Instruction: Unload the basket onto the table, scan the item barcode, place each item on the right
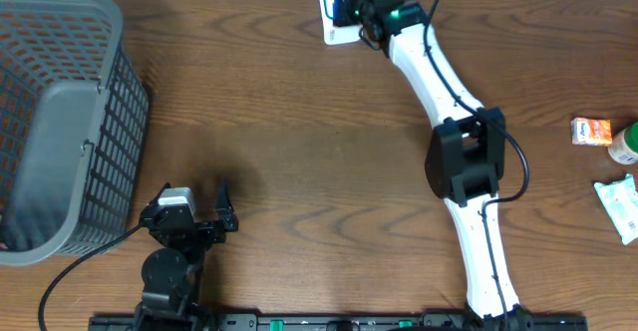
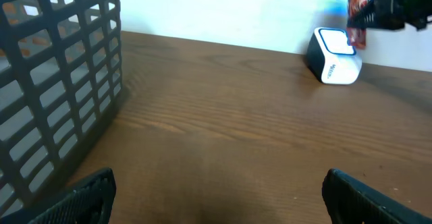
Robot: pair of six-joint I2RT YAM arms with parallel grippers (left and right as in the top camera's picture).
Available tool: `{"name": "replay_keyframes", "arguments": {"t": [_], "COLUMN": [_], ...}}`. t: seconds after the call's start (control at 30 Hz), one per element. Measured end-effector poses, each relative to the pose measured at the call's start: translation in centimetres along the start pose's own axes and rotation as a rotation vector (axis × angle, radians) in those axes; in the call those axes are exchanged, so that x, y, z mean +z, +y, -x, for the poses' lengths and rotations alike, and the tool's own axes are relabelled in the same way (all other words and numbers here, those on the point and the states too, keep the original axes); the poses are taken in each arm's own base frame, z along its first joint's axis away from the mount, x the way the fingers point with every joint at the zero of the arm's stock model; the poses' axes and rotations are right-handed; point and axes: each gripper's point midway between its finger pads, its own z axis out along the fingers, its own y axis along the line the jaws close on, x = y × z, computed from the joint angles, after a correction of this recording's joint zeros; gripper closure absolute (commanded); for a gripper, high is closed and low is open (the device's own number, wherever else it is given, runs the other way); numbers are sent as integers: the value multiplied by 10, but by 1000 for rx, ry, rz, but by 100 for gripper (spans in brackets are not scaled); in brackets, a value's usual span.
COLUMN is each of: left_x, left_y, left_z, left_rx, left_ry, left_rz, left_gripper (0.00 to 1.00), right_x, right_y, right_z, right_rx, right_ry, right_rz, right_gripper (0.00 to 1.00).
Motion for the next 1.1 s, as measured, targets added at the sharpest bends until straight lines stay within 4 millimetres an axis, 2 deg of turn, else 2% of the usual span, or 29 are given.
{"name": "replay_keyframes", "arguments": {"t": [0.13,0.2,0.5,0.67,0.73,0.77,0.87,0.93,1.0,1.1], "left_x": [0,0,0,0,0,0,0,0,0,0], "left_y": [0,0,0,0,0,0,0,0,0,0], "left_z": [0,0,0,0,0,0,0,0,0,0], "left_rx": [0,0,0,0,0,0,0,0,0,0], "left_ry": [0,0,0,0,0,0,0,0,0,0], "left_rz": [0,0,0,0,0,0,0,0,0,0], "left_gripper": [2,2,2,2,2,2,2,2,2,2], "right_x": [4,6,31,32,32,30,13,-11,-44,-109], "right_y": [-2,-5,-21,-28,-32,-39,-47,-53,-59,-73], "right_z": [25,28,-2,-1,-8,-18,-39,-59,-71,-72], "right_rx": [28,38,83,119,135,153,178,200,226,269], "right_ry": [-122,-148,-106,-119,-85,-33,116,254,376,499], "right_rz": [-25,-39,-82,-94,-109,-129,-183,-221,-264,-334], "right_gripper": [99,99,99,99,99,99,99,99,99,99]}}
